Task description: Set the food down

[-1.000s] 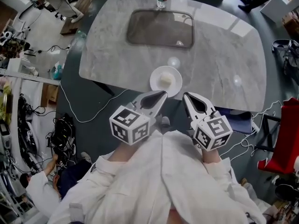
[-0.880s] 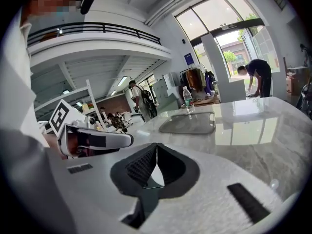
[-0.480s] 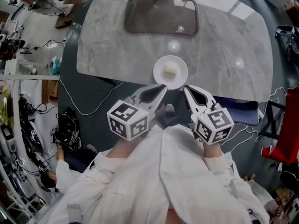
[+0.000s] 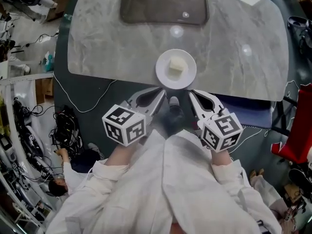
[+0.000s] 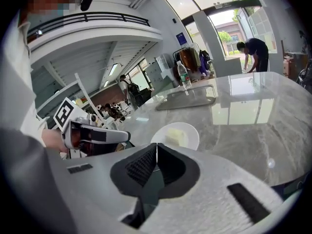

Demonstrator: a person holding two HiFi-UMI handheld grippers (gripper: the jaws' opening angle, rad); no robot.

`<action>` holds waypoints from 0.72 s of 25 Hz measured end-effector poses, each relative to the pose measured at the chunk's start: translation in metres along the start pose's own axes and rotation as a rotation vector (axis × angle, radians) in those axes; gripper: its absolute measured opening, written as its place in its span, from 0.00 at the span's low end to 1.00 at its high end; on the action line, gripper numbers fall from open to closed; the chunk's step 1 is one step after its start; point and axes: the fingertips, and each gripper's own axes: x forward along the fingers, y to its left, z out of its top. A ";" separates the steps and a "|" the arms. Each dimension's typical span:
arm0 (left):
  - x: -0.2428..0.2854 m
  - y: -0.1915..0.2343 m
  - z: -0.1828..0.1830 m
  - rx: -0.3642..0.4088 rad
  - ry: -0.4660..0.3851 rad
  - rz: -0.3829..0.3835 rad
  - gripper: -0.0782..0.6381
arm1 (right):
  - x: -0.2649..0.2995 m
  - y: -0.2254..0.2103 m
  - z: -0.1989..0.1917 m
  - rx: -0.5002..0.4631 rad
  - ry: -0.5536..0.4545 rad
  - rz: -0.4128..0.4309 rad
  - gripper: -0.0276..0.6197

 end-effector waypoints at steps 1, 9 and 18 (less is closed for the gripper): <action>0.004 0.004 -0.005 -0.008 0.015 0.001 0.14 | 0.003 -0.003 -0.005 0.009 0.010 -0.002 0.05; 0.025 0.032 -0.021 -0.059 0.077 0.008 0.14 | 0.023 -0.018 -0.026 0.049 0.072 -0.009 0.05; 0.038 0.060 -0.039 -0.098 0.147 0.041 0.14 | 0.043 -0.036 -0.038 0.119 0.091 -0.047 0.05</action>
